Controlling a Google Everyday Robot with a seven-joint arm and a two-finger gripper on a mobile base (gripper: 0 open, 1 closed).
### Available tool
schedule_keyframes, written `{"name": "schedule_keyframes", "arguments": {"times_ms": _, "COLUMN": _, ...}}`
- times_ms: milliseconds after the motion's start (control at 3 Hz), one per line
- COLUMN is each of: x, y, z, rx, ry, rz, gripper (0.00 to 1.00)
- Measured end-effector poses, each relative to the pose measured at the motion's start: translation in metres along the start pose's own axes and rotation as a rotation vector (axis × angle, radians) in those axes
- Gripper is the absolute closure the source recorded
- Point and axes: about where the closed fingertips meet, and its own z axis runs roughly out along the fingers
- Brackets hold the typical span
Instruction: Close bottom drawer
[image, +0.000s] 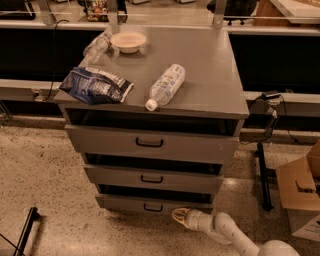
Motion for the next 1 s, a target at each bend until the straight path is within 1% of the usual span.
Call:
{"name": "schedule_keyframes", "arguments": {"times_ms": 333, "x": 0.0077, "y": 0.0057, "z": 0.0045, "rx": -0.039, "ry": -0.021, "rz": 0.023, "gripper": 1.0}}
{"name": "schedule_keyframes", "arguments": {"times_ms": 1000, "x": 0.0098, "y": 0.0062, "z": 0.004, "rx": -0.032, "ry": -0.025, "rz": 0.036, "gripper": 1.0}}
